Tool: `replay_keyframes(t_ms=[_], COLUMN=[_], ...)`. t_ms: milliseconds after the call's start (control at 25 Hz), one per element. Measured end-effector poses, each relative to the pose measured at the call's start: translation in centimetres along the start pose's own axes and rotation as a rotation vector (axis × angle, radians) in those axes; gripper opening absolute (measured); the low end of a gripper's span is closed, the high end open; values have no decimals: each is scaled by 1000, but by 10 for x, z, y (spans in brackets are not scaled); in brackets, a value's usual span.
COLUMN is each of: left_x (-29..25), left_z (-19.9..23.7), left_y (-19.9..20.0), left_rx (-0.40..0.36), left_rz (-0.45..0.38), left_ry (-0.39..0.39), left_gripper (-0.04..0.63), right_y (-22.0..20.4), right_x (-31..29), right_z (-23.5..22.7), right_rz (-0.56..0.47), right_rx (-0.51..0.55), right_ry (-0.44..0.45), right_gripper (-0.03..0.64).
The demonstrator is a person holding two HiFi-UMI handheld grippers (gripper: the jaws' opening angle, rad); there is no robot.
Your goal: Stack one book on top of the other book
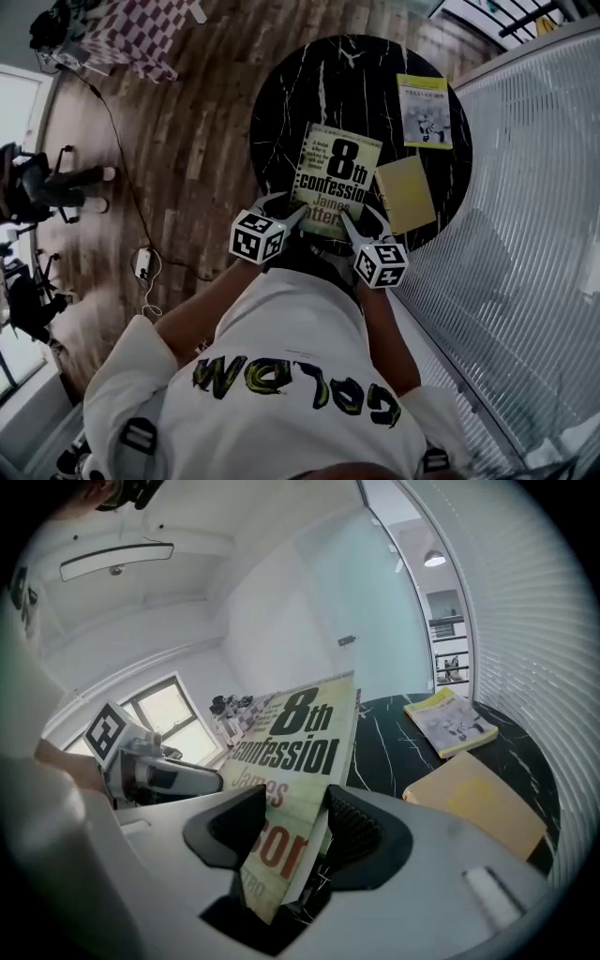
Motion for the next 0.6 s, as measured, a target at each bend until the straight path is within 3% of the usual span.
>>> replay_keyframes(t_ms=[280,600], left_x=[14,3], left_z=[-18,-27], left_y=[17,17], left_rx=[17,2], left_rz=[-41,-29], left_ry=[5,-15], left_gripper=[190,192], right_y=[26,27], right_x=[15,22], right_z=[10,-2], right_rz=[-35,-49], right_rx=[34,30], right_ry=[8,-13], right_gripper=[212,212])
Point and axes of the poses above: the fingertips, and each gripper's own axes: x backward along the fingers, z to its left, y out of its top, the point moved 6 cm from there along x, backward along the fingers, and after that the axes turned 13 degrees about -z, right-handed, at the moved point
